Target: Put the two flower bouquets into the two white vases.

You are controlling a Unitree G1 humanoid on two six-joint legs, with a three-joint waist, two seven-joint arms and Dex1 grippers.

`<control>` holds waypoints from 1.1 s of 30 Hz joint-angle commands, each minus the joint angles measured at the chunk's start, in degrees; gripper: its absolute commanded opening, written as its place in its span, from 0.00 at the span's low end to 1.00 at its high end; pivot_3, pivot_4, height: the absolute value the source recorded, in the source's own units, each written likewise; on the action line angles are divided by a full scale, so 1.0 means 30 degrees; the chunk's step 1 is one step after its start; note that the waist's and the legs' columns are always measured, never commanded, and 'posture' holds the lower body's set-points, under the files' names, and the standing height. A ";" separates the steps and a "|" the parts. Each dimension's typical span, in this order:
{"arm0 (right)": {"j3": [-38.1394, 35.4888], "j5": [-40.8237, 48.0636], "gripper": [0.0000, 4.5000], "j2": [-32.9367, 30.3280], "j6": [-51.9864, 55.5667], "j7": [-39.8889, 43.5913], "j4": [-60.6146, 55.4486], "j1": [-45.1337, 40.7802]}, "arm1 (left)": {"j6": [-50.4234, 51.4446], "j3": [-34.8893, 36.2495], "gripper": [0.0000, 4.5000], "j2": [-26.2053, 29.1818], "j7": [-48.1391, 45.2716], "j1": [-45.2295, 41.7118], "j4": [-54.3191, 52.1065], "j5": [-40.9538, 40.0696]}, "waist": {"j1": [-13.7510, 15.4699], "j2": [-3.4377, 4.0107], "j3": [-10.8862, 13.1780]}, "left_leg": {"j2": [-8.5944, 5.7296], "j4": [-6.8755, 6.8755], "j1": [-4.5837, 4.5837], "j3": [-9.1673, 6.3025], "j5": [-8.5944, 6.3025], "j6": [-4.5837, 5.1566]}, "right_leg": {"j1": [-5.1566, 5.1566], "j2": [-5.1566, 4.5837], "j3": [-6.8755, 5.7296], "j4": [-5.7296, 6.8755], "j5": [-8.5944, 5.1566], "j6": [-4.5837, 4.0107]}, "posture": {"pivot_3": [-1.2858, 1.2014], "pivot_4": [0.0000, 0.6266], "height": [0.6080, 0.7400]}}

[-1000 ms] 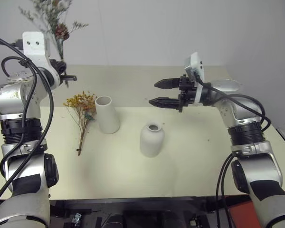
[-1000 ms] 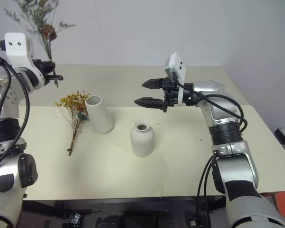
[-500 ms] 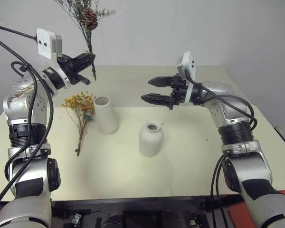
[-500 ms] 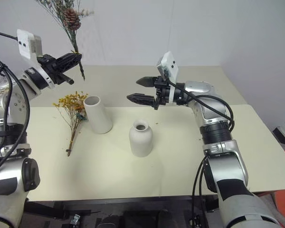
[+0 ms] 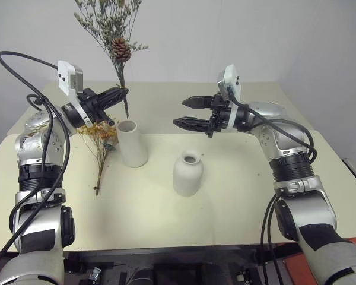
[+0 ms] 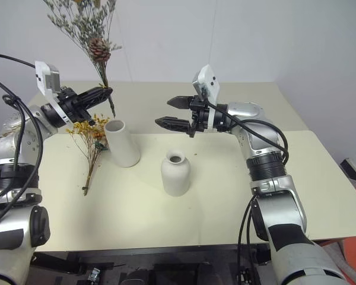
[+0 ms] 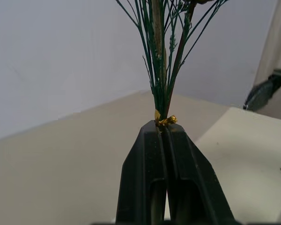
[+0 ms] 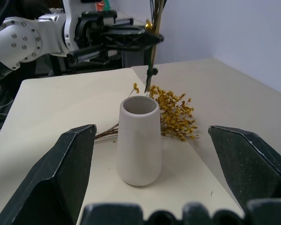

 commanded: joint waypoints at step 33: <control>0.2973 -0.4395 1.00 0.1552 -0.0488 0.1428 0.4819 -0.4721 | -0.1268 0.0250 0.01 -0.0457 0.0648 0.2550 -0.1564 0.0102 | -0.0006 0.0004 0.0002 | 0.0003 -0.0001 -0.0008 -0.0003 0.0000 0.0000 | -0.0006 0.0001 -0.0005 -0.0001 0.0000 -0.0001 | 0.52 0.24 1.00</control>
